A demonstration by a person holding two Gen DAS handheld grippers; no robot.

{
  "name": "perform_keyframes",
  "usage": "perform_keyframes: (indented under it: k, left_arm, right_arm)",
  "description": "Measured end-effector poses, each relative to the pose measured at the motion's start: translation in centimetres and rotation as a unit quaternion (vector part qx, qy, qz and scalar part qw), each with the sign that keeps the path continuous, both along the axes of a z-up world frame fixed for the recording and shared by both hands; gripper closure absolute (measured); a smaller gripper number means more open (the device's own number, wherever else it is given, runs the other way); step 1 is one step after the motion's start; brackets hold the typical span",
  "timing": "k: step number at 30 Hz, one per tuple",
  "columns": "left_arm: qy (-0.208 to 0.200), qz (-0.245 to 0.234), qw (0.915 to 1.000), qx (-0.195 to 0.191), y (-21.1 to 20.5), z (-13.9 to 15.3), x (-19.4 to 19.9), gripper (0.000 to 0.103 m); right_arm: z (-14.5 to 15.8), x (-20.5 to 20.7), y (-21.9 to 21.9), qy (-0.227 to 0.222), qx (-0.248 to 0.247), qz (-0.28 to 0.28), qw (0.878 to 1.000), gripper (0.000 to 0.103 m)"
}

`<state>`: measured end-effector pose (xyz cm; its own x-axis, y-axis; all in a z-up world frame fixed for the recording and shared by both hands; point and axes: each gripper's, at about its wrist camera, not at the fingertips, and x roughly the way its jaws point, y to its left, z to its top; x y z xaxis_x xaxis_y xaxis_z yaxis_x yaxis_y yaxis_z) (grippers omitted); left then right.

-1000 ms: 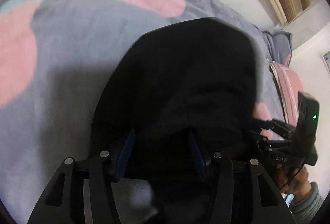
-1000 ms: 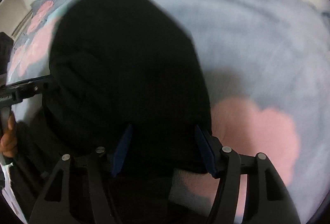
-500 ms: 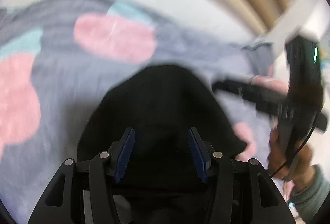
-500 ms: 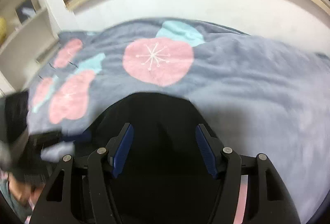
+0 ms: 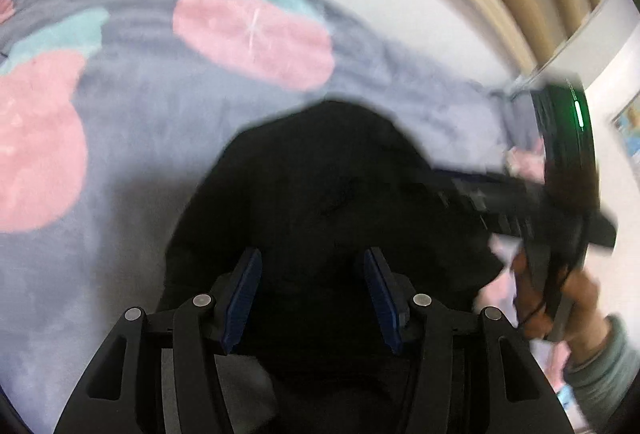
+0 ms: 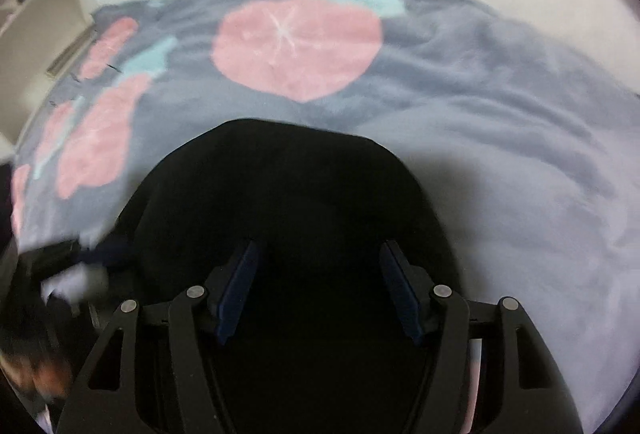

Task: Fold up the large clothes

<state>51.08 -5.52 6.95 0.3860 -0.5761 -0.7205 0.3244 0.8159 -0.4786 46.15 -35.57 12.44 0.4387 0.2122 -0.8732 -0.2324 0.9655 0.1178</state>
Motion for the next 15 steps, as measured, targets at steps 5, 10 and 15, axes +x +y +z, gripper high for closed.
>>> perform_keyframes:
  k: [5,10,15]
  left_arm:
    - [0.009,-0.004,0.9999,-0.003,1.4,1.1,0.3,0.049]
    - [0.105,0.021,0.9941,0.020,0.5,-5.5,2.3,0.049]
    - [0.052,0.000,0.9954,0.081,-1.3,-4.3,1.4,0.048]
  right_arm:
    - [0.5,-5.2,-2.7,0.025,-0.011,0.014,1.000,0.036]
    - [-5.6,-6.1,-4.2,0.086,-0.012,0.002,0.996,0.035]
    - [-6.4,-5.5,-5.1,0.068,0.008,-0.014,0.998,0.024]
